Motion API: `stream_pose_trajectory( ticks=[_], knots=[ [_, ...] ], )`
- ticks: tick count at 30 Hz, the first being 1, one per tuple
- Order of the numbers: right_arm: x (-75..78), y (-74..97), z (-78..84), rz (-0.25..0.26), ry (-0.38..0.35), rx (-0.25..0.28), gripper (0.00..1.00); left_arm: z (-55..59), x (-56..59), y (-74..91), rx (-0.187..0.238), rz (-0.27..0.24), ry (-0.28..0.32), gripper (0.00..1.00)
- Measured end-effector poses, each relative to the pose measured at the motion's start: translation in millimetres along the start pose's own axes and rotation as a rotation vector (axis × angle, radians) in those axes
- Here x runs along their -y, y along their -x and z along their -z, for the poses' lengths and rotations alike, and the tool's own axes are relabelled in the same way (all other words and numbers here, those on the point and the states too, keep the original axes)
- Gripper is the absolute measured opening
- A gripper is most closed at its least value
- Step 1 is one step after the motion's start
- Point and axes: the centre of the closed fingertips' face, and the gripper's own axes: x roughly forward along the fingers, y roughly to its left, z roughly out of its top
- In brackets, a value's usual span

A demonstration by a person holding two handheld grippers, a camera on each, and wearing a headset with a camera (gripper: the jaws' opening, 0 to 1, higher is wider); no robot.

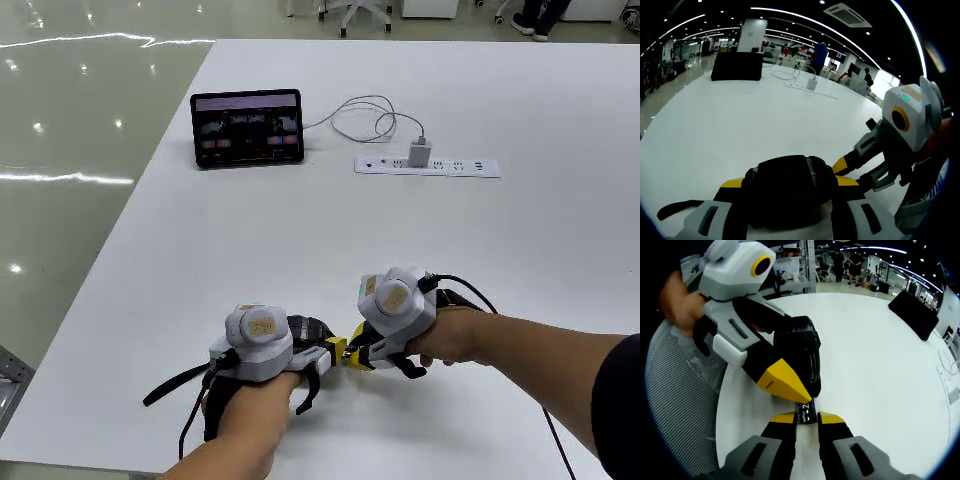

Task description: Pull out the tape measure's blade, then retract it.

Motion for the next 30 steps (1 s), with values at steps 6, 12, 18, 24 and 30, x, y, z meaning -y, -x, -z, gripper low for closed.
stream_pose_trajectory(
  ticks=[6,12,18,24,30],
  knots=[
    [0.6,3.0,4.4,0.006,0.003,0.003,0.12,0.0,-0.1,-0.3,0.001,-0.001,0.005,0.63],
    [-1.6,-0.8,-3.1,0.009,0.012,0.017,0.11,0.1,-0.2,0.2,0.0,0.001,0.008,0.63],
    [-1.9,-2.2,-6.0,0.011,0.01,0.027,0.1,0.1,-0.1,0.6,0.0,0.004,0.007,0.63],
    [-1.9,-3.7,-7.7,0.013,0.01,0.03,0.1,0.2,-0.1,0.8,0.0,0.004,0.009,0.63],
    [-1.6,-5.2,-9.6,0.015,0.006,0.033,0.1,0.3,-0.1,0.7,0.0,0.005,0.01,0.63]
  ],
)
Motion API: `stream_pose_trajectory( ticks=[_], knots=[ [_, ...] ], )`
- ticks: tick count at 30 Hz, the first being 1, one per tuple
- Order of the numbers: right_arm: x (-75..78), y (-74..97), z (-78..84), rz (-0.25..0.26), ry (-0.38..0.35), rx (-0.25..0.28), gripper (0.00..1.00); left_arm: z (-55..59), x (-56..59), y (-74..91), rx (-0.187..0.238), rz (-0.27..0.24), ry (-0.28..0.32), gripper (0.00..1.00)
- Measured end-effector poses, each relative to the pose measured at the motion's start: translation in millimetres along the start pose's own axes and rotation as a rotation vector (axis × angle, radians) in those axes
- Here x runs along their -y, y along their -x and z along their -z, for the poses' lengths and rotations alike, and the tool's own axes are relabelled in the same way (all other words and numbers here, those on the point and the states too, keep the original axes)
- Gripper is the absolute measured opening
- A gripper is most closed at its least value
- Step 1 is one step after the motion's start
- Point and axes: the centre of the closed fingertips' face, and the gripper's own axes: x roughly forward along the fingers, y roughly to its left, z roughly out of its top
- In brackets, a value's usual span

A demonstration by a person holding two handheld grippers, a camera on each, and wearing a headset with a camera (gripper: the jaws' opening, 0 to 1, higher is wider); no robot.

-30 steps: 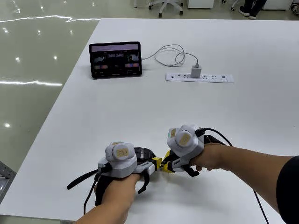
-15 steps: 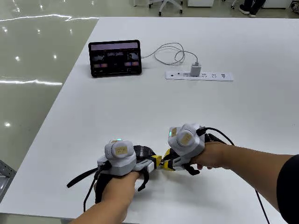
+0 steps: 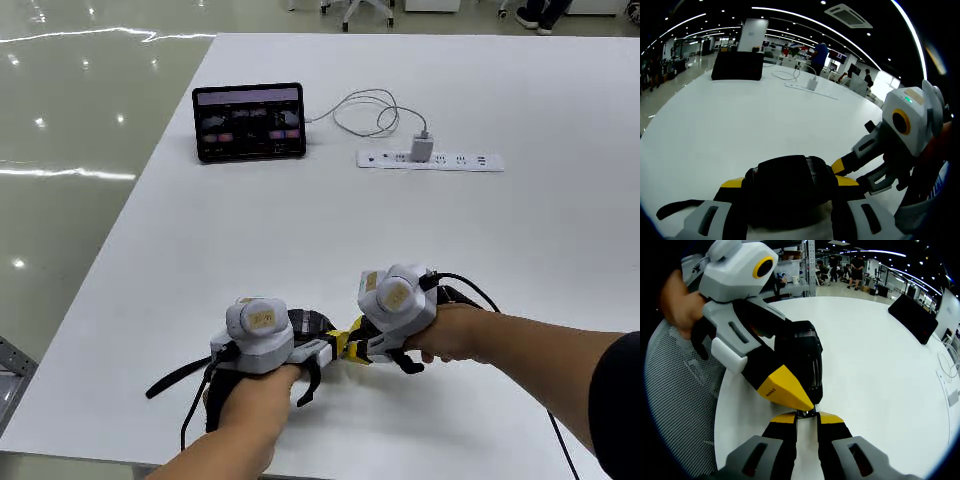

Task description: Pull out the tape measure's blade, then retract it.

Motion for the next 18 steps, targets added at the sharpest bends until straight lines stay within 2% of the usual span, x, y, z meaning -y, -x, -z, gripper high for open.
stream_pose_trajectory(
  ticks=[18],
  knots=[
    [-0.8,-0.3,-1.1,0.001,-0.013,0.001,0.1,0.2,0.5,0.1,0.003,-0.003,0.0,0.64]
  ],
)
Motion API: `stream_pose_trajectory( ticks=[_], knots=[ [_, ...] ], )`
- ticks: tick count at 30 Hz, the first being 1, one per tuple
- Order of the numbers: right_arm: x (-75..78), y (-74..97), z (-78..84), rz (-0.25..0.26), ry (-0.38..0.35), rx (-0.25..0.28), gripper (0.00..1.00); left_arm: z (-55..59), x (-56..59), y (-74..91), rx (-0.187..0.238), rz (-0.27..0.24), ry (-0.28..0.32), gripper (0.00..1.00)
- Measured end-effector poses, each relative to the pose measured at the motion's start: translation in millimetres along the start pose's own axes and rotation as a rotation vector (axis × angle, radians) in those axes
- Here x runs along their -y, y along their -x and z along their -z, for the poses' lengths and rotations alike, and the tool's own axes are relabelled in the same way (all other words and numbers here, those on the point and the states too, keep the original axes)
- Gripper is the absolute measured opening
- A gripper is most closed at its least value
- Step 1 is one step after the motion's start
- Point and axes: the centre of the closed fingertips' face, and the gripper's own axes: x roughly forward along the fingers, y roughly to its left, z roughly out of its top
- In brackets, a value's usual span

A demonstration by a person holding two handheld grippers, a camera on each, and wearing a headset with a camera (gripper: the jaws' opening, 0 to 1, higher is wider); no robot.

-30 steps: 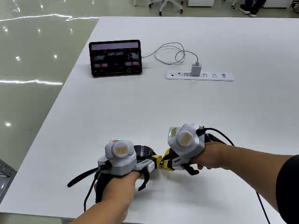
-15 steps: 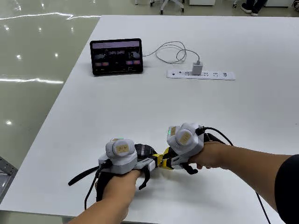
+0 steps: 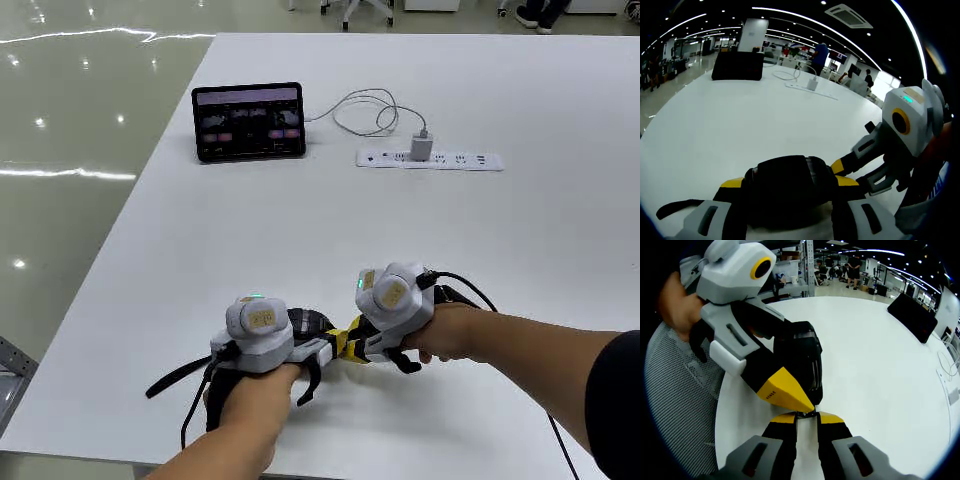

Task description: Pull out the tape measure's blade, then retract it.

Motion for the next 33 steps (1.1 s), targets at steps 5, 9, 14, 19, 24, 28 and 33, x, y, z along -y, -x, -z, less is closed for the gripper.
stream_pose_trajectory(
  ticks=[5,9,14,19,24,28,33],
  knots=[
    [0.4,-0.7,0.5,-0.003,0.001,-0.001,0.11,0.1,0.0,-0.3,0.0,0.0,-0.002,0.64],
    [-0.1,-0.9,0.6,-0.004,-0.002,-0.003,0.11,0.2,0.3,-0.2,0.004,0.0,-0.005,0.65],
    [-0.7,-2.1,2.2,-0.01,-0.025,-0.008,0.11,0.3,0.7,-0.1,0.003,0.002,-0.012,0.65],
    [-1.2,-1.7,1.9,-0.011,-0.02,-0.009,0.12,0.1,0.7,-0.2,0.004,0.001,-0.014,0.65],
    [-0.8,-2.5,2.4,-0.01,-0.013,-0.011,0.12,-0.3,0.7,-0.4,-0.001,0.005,-0.011,0.66],
    [-1.1,-2.6,2.4,-0.01,0.001,-0.017,0.12,-2.0,0.2,0.8,0.003,0.018,0.005,0.65],
    [-1.5,-2.3,2.5,-0.009,0.009,-0.021,0.12,-3.8,0.9,1.7,0.01,0.019,-0.009,0.66]
  ],
)
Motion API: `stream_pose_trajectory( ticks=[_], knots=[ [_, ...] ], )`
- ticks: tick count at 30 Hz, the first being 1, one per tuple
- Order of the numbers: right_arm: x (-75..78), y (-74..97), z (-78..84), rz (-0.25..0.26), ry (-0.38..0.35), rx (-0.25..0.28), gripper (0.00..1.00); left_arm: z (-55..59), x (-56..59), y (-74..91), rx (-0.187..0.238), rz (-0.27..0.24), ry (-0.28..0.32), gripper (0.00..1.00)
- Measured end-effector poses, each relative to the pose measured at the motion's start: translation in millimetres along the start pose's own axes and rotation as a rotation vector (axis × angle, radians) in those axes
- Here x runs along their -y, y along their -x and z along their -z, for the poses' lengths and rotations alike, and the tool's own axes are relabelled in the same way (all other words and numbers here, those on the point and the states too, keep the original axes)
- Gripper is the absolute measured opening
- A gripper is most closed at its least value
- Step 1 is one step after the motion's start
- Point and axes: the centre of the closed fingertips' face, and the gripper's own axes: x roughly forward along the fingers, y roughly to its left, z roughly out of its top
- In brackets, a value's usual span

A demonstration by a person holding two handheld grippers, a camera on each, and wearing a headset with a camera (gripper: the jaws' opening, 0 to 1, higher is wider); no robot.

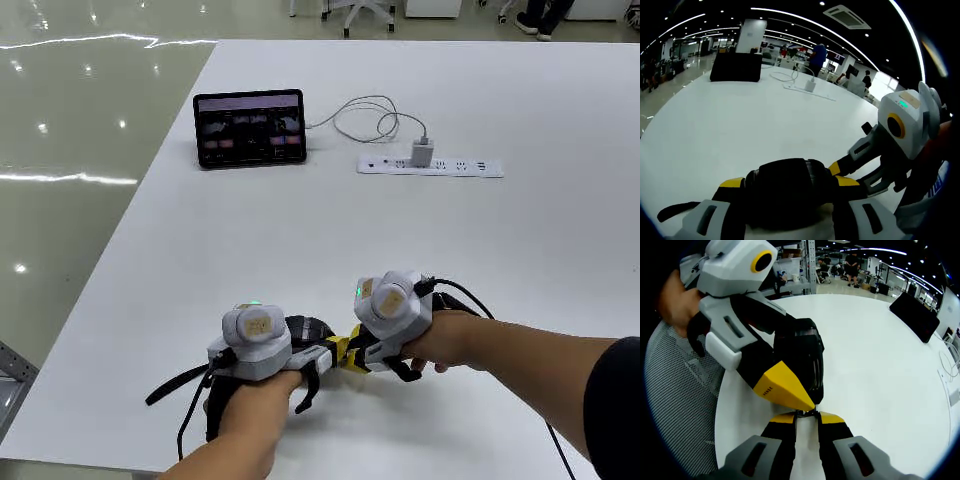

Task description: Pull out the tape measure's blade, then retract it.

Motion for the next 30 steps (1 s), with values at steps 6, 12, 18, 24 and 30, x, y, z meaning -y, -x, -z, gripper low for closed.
stream_pose_trajectory(
  ticks=[6,12,18,24,30],
  knots=[
    [1.0,-0.3,1.2,0.001,-0.011,-0.001,0.12,-2.3,-7.1,2.1,0.008,-0.012,0.023,0.78],
    [0.3,0.2,1.0,-0.002,-0.017,-0.001,0.13,-5.3,-13.5,5.2,0.019,-0.034,-0.005,0.92],
    [-1.1,0.3,1.1,-0.007,-0.024,0.001,0.15,-5.1,-15.9,7.1,0.018,-0.043,-0.064,1.0],
    [-1.3,2.5,3.2,0.0,-0.028,-0.006,0.19,-8.9,-9.3,8.0,0.026,-0.006,-0.1,1.0],
    [-0.8,6.7,7.9,0.004,-0.056,-0.009,0.28,-4.5,-3.9,9.7,-0.036,0.038,-0.131,1.0]
  ],
)
